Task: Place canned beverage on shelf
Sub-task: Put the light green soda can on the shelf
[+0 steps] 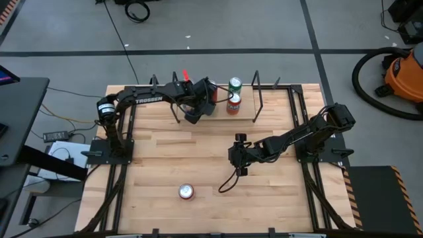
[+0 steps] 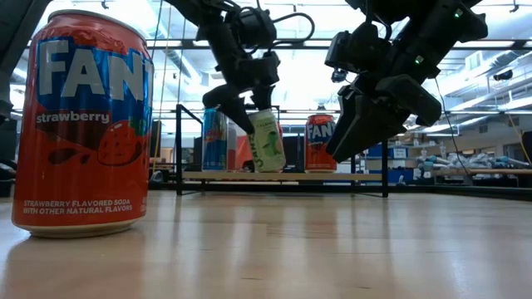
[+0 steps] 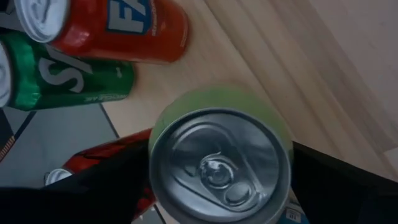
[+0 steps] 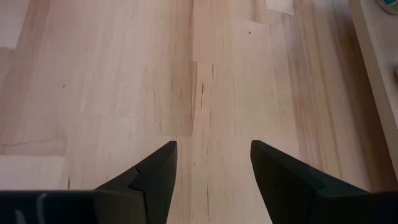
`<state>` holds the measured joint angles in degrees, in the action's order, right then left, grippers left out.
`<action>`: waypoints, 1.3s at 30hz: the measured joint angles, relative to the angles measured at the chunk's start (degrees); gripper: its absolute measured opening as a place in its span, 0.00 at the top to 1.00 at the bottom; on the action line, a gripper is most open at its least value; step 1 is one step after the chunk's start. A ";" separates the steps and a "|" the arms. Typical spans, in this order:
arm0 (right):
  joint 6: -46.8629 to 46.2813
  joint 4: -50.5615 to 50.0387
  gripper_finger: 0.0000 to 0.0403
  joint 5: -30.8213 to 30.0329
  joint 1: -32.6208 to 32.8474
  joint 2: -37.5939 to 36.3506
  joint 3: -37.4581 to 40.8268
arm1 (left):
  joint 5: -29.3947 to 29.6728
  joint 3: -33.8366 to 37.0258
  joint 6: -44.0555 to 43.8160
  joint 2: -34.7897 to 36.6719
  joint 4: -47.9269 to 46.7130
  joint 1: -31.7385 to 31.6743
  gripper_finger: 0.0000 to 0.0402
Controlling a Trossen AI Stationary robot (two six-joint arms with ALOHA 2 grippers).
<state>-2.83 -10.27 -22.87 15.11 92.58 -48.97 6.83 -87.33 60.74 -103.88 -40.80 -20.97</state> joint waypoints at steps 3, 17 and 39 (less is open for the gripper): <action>0.00 0.08 0.47 0.00 0.00 0.00 0.00 | 0.01 0.00 -1.22 0.00 0.85 -0.05 0.09; 0.00 0.34 0.47 0.00 0.00 0.00 0.00 | 0.00 0.00 -5.87 0.00 4.20 -2.28 0.10; 0.46 0.96 0.47 -0.02 0.00 0.00 0.00 | 2.65 -0.02 -3.34 1.75 5.62 -1.27 0.12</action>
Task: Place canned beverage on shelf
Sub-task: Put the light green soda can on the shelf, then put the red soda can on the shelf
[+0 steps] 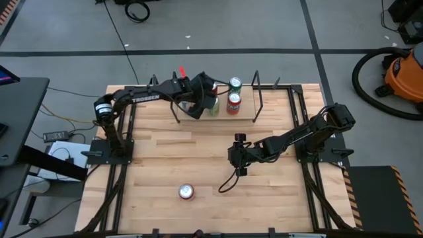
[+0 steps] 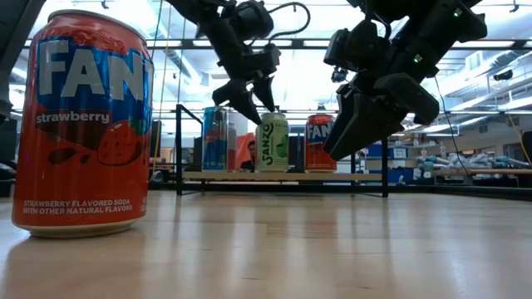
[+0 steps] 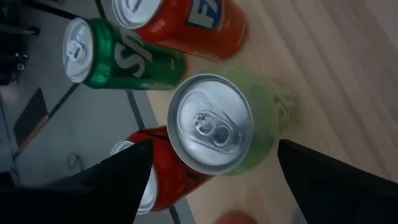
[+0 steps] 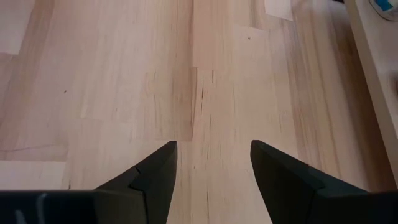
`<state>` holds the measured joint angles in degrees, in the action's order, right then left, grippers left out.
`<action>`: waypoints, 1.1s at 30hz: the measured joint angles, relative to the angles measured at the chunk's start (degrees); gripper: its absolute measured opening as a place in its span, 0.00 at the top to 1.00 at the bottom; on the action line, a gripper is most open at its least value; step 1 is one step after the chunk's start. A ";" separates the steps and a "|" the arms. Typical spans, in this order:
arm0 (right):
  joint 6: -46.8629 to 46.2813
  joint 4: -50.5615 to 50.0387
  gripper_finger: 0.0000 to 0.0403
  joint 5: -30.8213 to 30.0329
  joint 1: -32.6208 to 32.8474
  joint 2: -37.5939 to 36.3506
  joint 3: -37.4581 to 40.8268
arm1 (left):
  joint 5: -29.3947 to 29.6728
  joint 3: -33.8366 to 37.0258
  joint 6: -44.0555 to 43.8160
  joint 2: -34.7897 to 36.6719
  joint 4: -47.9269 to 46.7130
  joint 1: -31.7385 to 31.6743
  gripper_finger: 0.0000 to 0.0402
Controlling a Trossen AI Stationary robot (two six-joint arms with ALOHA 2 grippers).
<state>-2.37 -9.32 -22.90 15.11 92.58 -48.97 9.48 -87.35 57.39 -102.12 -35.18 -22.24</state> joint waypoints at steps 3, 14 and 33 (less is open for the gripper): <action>0.16 0.18 0.47 -0.02 0.00 0.00 0.00 | 1.00 0.00 0.83 1.18 0.10 0.51 0.12; 0.62 -1.09 0.47 -2.78 0.24 -0.10 0.00 | 3.33 -0.06 -4.88 8.72 -2.30 5.15 0.12; -1.31 -13.81 0.47 -14.16 0.07 -17.62 0.00 | 1.31 6.70 -43.88 13.40 -23.66 22.72 0.12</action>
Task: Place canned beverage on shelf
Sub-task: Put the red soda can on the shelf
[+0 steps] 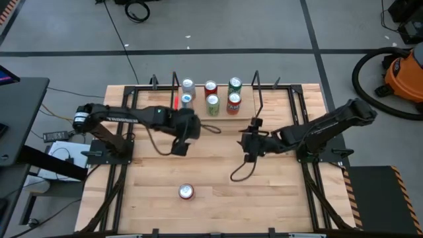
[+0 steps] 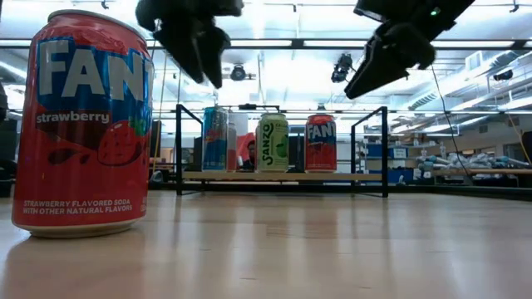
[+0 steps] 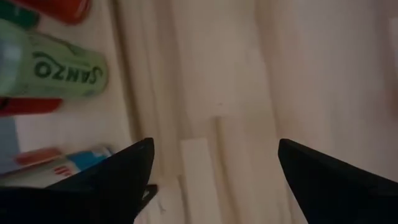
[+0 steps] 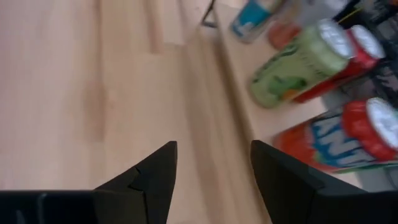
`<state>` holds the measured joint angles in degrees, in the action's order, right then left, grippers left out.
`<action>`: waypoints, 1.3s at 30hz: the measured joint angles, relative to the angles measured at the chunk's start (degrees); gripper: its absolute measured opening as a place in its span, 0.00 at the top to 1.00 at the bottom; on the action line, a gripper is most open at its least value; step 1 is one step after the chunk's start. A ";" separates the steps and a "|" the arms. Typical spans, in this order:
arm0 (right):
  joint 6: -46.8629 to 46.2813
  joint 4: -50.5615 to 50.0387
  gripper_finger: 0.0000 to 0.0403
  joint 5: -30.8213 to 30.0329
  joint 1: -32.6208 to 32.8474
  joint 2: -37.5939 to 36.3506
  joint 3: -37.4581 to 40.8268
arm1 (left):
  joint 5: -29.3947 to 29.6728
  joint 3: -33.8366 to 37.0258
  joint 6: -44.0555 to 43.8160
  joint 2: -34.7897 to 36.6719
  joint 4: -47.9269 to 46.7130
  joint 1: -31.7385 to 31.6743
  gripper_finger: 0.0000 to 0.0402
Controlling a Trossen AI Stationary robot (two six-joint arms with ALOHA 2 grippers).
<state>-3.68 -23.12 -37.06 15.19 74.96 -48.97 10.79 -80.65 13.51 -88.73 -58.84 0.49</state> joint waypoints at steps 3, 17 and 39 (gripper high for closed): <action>2.07 1.66 0.47 0.61 -2.74 -0.76 0.00 | -0.02 3.27 -1.56 2.33 2.73 2.02 0.12; 11.36 15.87 0.47 13.82 -5.61 4.13 0.00 | -0.03 13.47 -15.30 15.98 9.26 9.19 0.12; 13.72 16.82 0.47 25.40 -5.08 17.27 -11.37 | 0.59 30.78 -33.37 17.76 22.04 25.23 0.12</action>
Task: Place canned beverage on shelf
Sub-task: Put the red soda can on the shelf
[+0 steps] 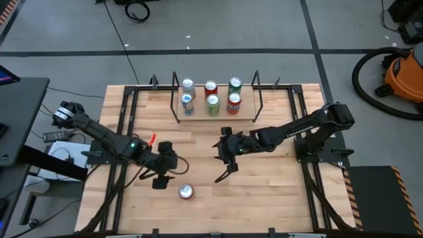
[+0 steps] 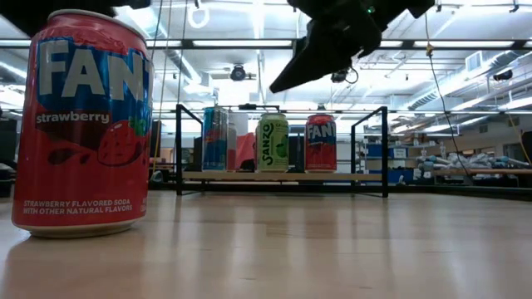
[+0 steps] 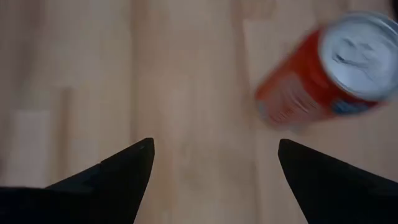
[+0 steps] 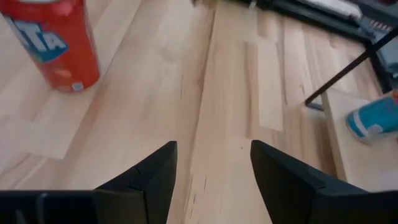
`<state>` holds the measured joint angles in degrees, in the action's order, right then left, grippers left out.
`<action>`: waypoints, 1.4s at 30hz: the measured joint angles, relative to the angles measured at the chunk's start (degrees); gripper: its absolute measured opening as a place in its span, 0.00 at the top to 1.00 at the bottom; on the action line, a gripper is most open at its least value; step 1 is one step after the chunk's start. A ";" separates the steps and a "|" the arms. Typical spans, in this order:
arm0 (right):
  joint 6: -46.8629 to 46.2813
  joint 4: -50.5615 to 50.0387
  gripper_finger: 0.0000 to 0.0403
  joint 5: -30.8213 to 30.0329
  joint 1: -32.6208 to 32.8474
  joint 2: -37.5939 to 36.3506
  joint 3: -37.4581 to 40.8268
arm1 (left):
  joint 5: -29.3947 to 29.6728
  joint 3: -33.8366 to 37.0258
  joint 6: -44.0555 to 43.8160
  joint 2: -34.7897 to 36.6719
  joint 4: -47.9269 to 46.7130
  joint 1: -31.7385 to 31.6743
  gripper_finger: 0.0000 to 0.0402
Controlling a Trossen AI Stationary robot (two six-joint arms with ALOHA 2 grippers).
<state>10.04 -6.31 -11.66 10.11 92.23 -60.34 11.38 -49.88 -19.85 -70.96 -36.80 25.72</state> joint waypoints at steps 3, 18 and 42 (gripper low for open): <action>-0.93 -0.52 0.47 -0.06 -0.02 1.74 -1.69 | -0.97 0.88 -5.53 -0.16 0.64 2.54 0.12; -4.76 -1.04 0.47 -1.86 4.56 2.34 -2.45 | 0.23 2.43 -20.61 -1.45 14.65 13.32 0.12; -11.62 -1.48 0.47 -12.82 11.01 2.29 -2.45 | 5.39 -22.59 -27.33 -18.98 -18.10 15.63 0.15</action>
<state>-1.58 -7.79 -24.48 21.12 94.52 -62.78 16.77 -72.46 -47.18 -89.94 -54.90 41.35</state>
